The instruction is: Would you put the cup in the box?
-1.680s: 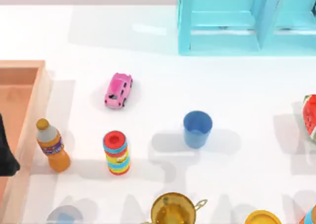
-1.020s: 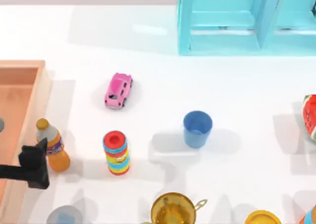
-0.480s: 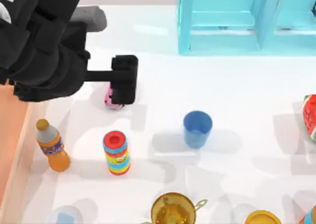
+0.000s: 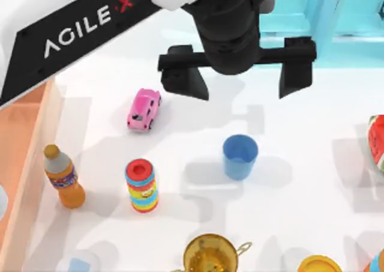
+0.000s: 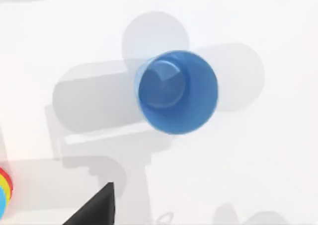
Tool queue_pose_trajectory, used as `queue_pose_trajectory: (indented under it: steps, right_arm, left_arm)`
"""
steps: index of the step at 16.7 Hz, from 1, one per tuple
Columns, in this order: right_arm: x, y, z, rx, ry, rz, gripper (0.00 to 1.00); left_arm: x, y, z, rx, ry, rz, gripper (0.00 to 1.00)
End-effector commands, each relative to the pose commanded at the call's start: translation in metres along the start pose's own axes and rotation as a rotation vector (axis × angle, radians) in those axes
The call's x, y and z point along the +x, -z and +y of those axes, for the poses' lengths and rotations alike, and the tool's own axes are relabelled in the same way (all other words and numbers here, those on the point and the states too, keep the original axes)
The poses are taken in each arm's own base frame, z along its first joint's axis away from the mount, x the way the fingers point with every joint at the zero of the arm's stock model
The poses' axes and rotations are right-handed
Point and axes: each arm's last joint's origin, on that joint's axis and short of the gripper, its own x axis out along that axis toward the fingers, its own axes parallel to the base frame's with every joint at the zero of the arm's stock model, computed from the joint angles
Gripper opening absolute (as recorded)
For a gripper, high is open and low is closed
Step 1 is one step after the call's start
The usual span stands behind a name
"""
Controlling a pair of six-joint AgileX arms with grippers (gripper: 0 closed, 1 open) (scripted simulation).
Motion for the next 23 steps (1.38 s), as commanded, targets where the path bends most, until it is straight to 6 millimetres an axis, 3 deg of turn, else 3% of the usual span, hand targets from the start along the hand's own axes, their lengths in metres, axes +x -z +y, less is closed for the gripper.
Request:
queue_pose_trajectory:
  steps: [3, 7, 11, 18, 20, 23]
  right_arm:
    - [0.0, 0.0, 0.0, 0.0, 0.0, 0.0, 1.0]
    - [0.0, 0.0, 0.0, 0.0, 0.0, 0.0, 1.0]
    - [0.0, 0.0, 0.0, 0.0, 0.0, 0.0, 1.0]
    - [0.0, 0.0, 0.0, 0.0, 0.0, 0.0, 1.0]
    - [0.0, 0.0, 0.0, 0.0, 0.0, 0.0, 1.0]
    - [0.0, 0.0, 0.0, 0.0, 0.0, 0.0, 1.0]
  left_arm:
    - [0.029, -0.007, -0.031, -0.034, -0.062, 0.052, 1.0]
    - [0.064, -0.01, -0.05, -0.074, -0.155, 0.092, 1.0]
    - [0.082, -0.012, -0.052, -0.1, -0.211, 0.112, 1.0]
    - [0.086, -0.013, -0.051, -0.102, -0.211, 0.111, 1.0]
    - [0.098, -0.014, -0.05, -0.101, -0.209, 0.108, 1.0]
    - [0.132, -0.011, -0.044, -0.101, -0.213, 0.113, 1.0]
